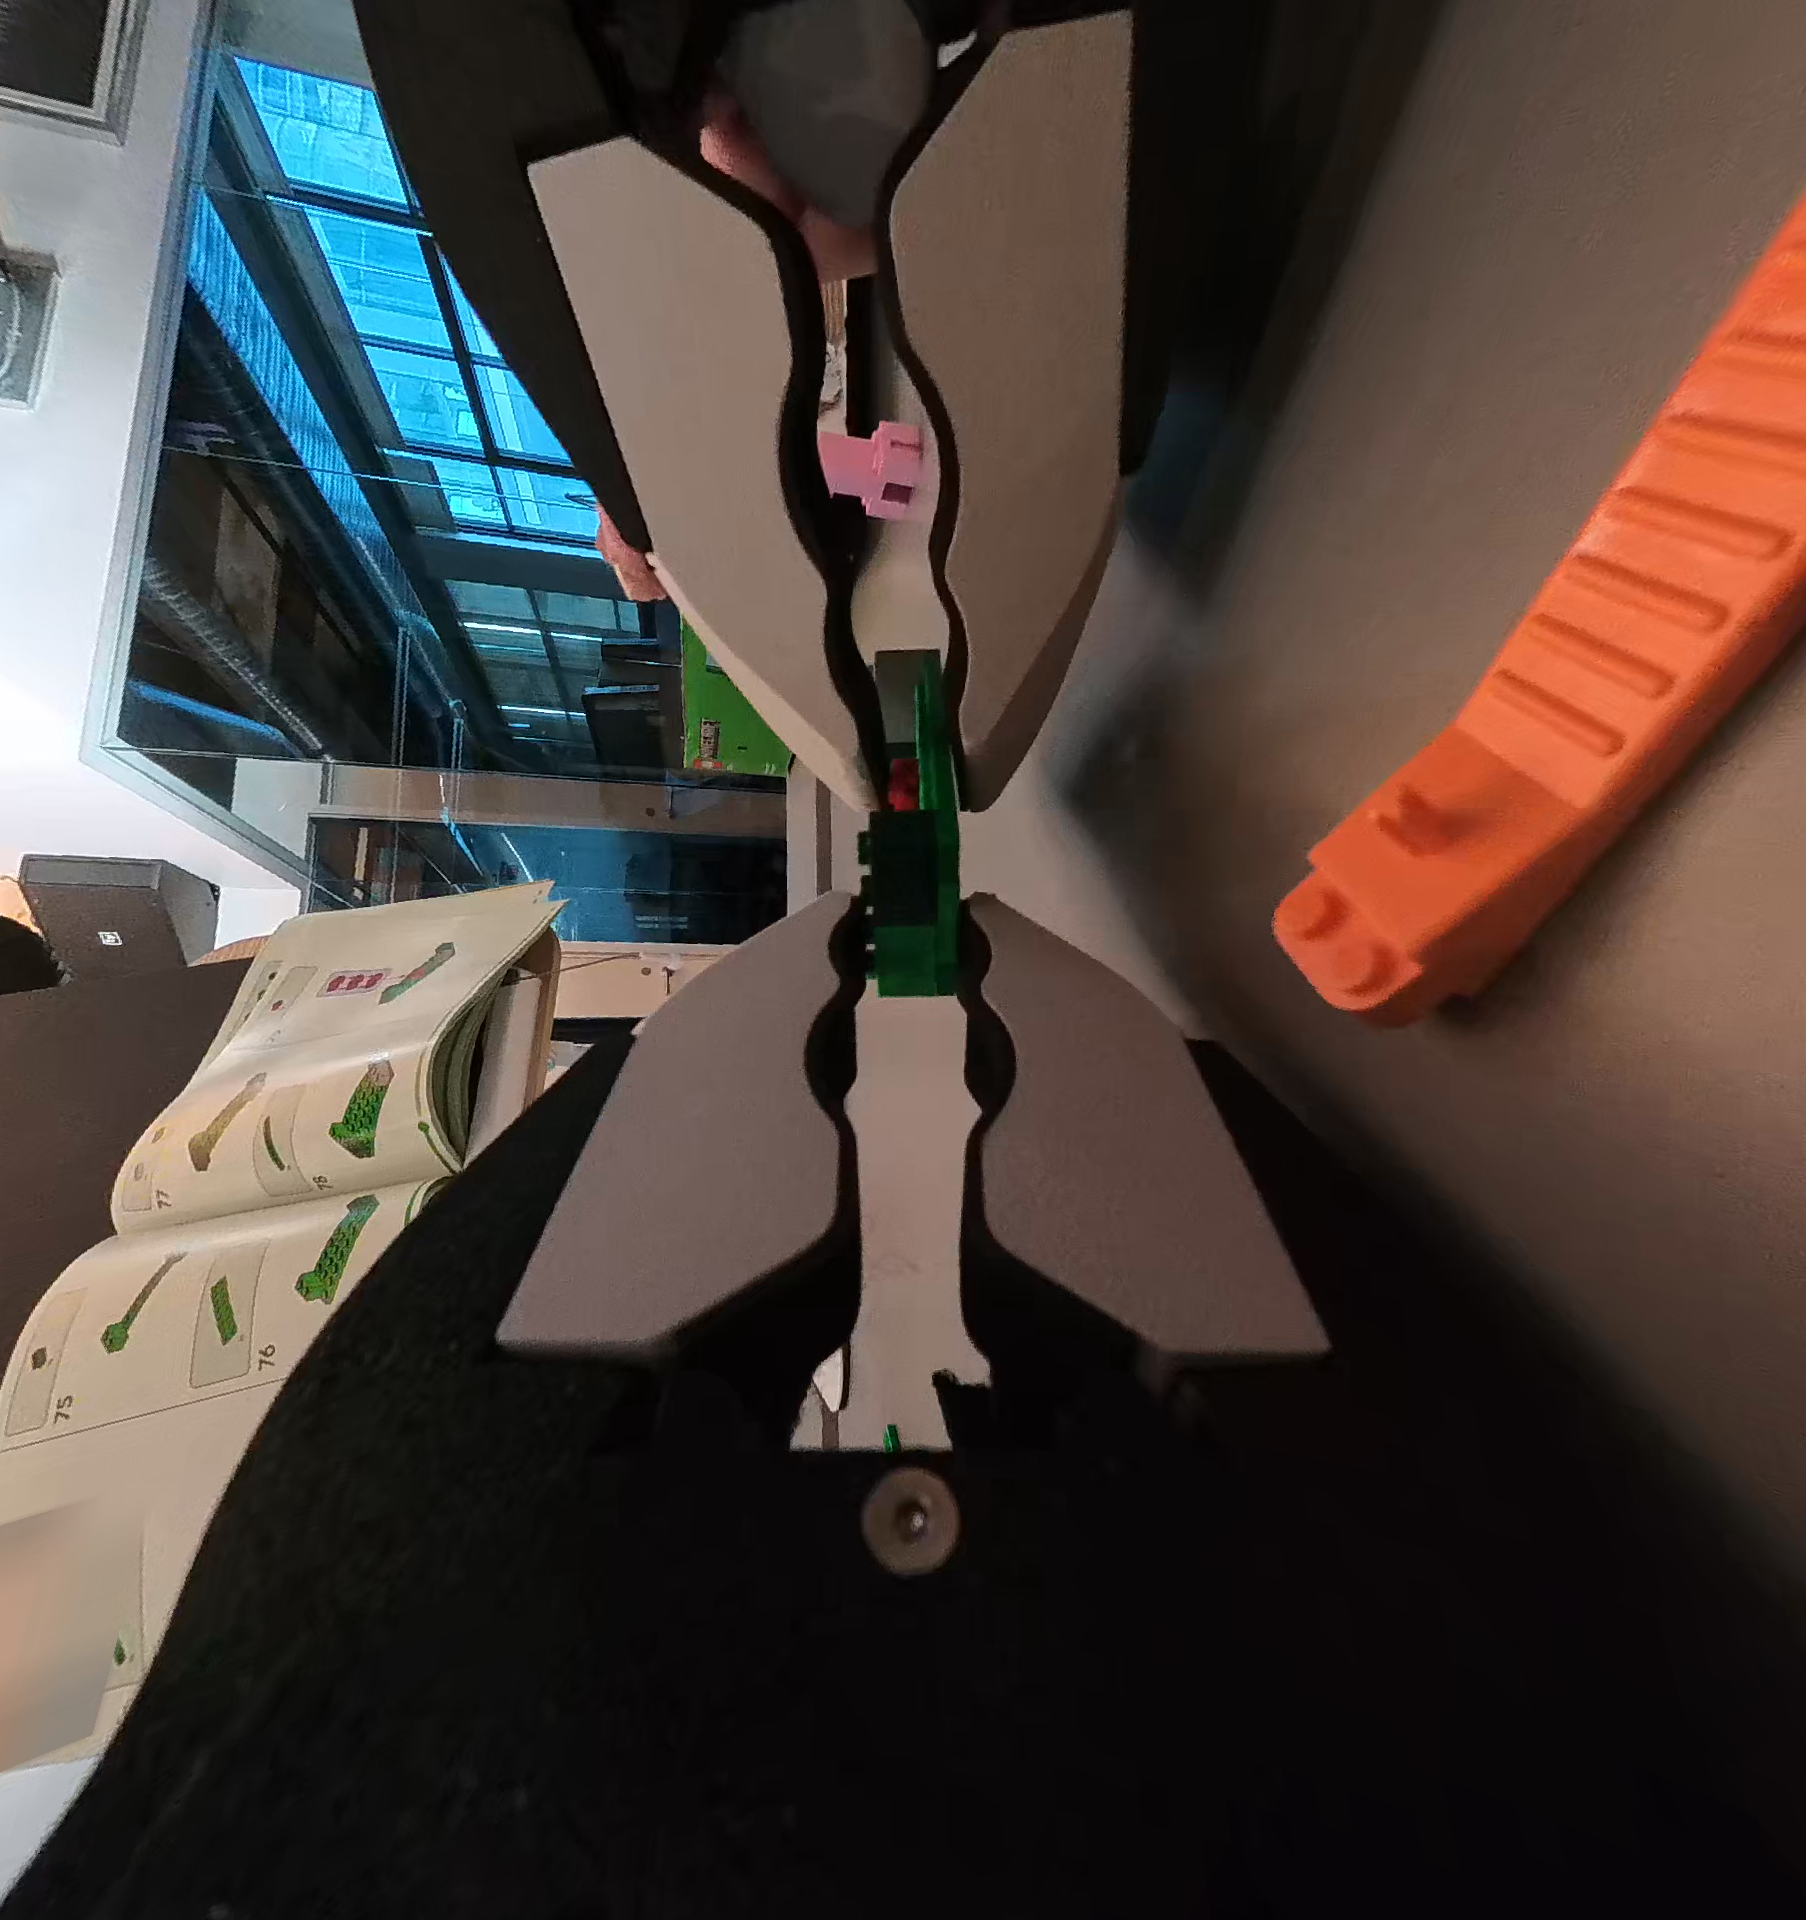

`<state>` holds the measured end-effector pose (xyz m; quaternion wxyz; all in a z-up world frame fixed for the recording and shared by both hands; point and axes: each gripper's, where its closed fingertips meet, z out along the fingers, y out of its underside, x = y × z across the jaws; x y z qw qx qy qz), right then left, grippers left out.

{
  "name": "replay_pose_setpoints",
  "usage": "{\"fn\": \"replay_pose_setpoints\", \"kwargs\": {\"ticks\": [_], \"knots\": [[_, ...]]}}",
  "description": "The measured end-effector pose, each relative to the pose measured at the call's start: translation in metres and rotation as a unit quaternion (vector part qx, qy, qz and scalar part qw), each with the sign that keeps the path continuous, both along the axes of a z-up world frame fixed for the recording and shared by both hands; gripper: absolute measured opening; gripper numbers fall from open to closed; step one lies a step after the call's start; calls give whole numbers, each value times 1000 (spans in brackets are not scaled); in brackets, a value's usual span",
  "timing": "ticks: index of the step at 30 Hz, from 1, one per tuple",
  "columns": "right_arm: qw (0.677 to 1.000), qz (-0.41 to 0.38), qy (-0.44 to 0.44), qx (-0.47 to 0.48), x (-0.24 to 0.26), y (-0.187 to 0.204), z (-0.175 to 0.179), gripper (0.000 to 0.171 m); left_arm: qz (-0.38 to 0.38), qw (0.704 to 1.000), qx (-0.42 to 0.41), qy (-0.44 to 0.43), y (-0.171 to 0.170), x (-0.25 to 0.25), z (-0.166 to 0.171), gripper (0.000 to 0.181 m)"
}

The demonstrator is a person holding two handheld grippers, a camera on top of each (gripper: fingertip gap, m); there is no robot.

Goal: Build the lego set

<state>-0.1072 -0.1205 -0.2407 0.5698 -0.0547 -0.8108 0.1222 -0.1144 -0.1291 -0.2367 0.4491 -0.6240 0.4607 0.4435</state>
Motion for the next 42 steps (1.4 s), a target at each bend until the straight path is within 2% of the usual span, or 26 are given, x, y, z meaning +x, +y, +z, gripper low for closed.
{"fn": "replay_pose_setpoints", "kwargs": {"ticks": [13, 18, 24, 31, 35, 42], "knots": [[1000, 6, 8, 9, 2, -3, 3, 13, 9, 1000, 11, 9, 1, 0, 2, 15], [1000, 6, 23, -4, 4, -5, 10, 26, 9, 1000, 15, 4, 1, -1, 3, 15], [1000, -6, 7, -6, 1, -2, 6, 33, 6, 1000, 16, 6, 1, 1, 3, 15], [1000, -17, 2, 19, -3, 0, 1, 26, 4, 1000, 21, 5, 0, 1, 5, 15], [999, -19, 15, 30, -3, 2, 4, 12, 1, 1000, 18, 5, 0, 3, 4, 15], [997, -19, 28, 69, -4, 3, 7, 9, 2, 1000, 20, -7, 0, 3, 5, 15]]}}
